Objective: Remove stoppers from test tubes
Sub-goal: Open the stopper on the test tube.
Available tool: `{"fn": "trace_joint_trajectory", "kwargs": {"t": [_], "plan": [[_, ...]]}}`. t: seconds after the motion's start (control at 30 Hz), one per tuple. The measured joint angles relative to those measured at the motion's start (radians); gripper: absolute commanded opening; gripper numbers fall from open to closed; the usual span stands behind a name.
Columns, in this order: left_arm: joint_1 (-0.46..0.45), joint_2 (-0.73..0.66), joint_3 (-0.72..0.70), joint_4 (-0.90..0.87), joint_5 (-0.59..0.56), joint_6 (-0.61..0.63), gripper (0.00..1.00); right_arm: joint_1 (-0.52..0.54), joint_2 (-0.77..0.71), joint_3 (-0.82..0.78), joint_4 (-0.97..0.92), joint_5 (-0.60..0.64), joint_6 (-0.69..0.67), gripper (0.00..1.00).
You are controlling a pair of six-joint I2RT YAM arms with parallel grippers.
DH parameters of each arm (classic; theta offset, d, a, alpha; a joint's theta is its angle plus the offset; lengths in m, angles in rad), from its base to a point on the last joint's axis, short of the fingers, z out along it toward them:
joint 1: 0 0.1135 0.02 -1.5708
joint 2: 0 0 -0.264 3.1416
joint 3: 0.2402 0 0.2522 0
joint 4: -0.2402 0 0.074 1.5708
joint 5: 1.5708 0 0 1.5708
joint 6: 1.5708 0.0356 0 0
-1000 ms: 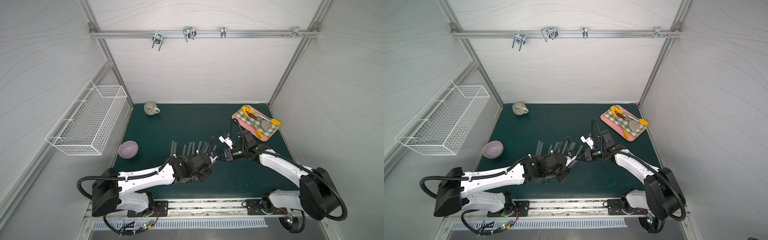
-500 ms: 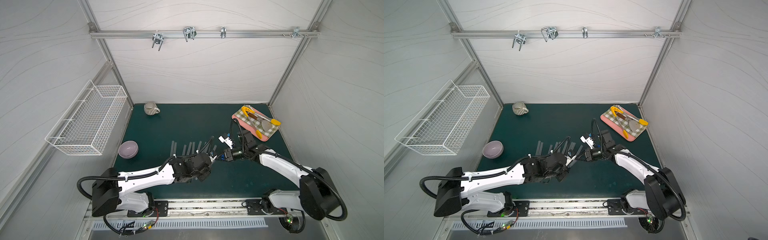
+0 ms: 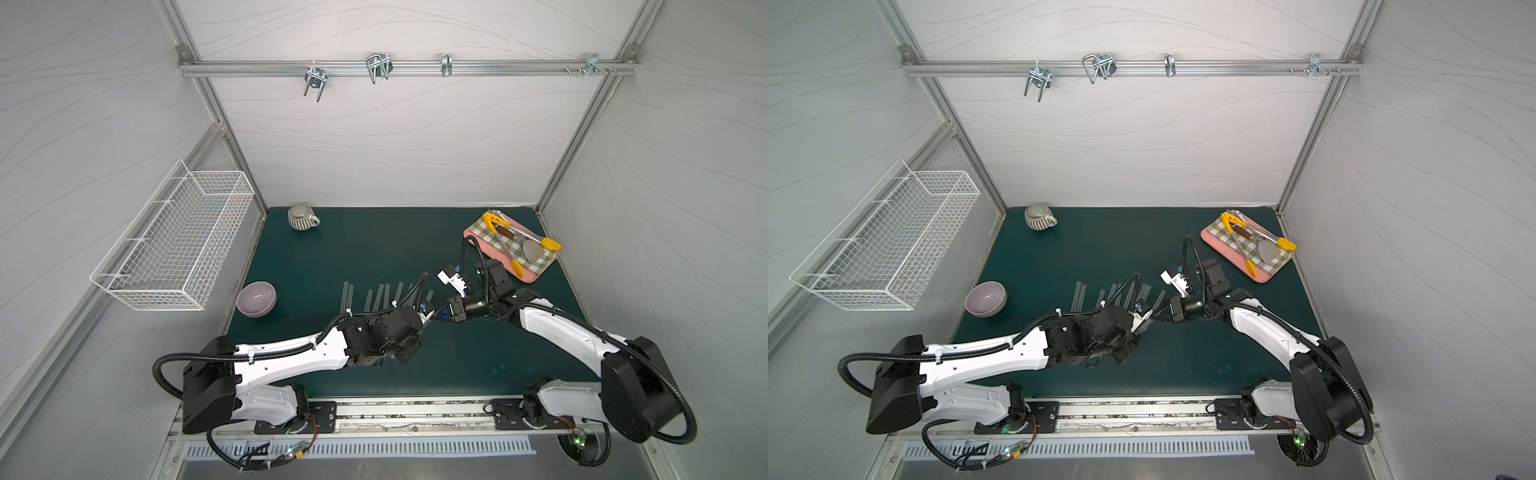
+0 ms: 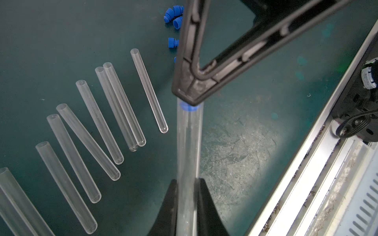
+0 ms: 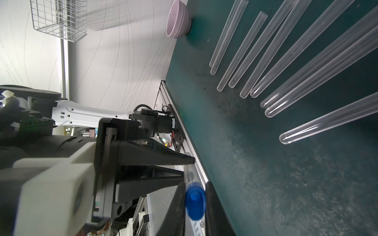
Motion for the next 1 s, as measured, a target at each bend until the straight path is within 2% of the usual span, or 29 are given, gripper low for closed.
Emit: {"fn": "trace_joint_trajectory", "kwargs": {"t": [0.5, 0.77, 1.0], "plan": [[-0.007, 0.026, 0.018, 0.03, -0.031, 0.013, 0.07, -0.019, -0.017, 0.082, -0.182, 0.064, -0.127, 0.02], [-0.013, 0.038, 0.043, 0.04, -0.046, 0.022, 0.07, -0.068, -0.037, 0.068, -0.169, 0.008, -0.114, 0.02], [-0.017, 0.048, 0.047, 0.053, -0.053, 0.026, 0.07, -0.064, -0.04, 0.116, -0.275, 0.085, -0.193, 0.02]]}}
